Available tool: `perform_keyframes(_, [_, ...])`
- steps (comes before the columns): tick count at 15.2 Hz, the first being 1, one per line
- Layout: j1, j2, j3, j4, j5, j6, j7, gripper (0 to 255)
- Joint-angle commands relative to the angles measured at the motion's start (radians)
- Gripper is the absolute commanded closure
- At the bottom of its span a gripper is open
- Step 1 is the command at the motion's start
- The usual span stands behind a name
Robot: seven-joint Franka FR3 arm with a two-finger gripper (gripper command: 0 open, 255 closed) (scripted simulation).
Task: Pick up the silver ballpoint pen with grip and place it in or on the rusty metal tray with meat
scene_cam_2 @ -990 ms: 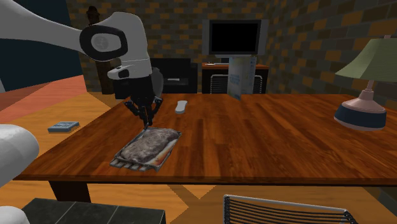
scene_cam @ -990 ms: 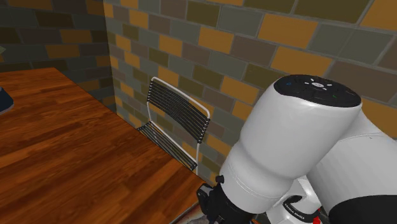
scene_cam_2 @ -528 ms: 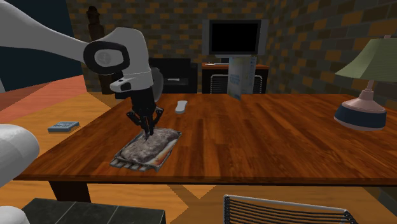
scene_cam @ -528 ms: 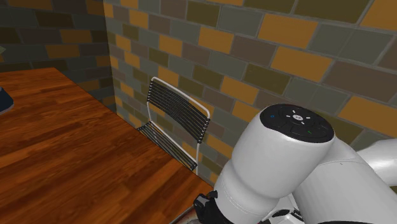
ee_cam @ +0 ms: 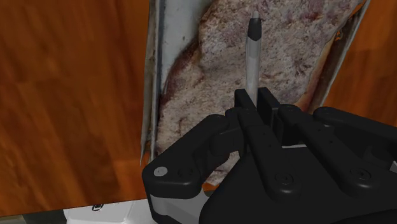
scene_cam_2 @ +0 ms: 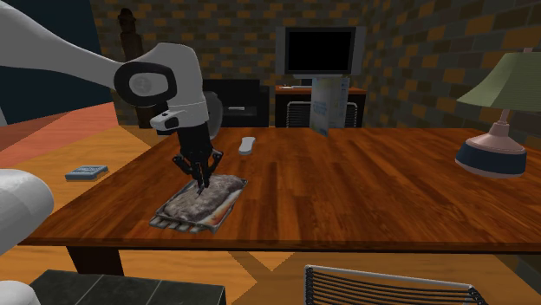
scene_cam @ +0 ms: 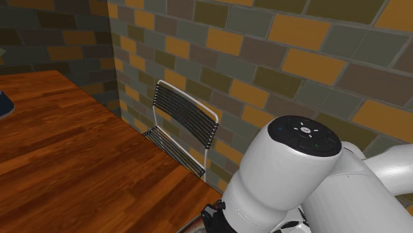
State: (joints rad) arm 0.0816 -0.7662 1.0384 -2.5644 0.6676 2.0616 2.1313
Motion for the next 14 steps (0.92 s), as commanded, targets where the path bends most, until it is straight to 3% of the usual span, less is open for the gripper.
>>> perform_keyframes(1, [0.000,0.000,0.000,0.001,0.000,0.000,0.000,255])
perform_keyframes(2, [0.000,0.000,0.000,0.001,0.000,0.000,0.000,0])
perform_keyframes(7, [0.000,0.000,0.000,0.001,0.000,0.000,0.000,0])
perform_keyframes(11, [0.026,-0.051,-0.098,0.075,-0.052,-0.137,0.013,0])
perform_keyframes(14, [0.026,-0.051,-0.098,0.075,-0.052,-0.137,0.013,0])
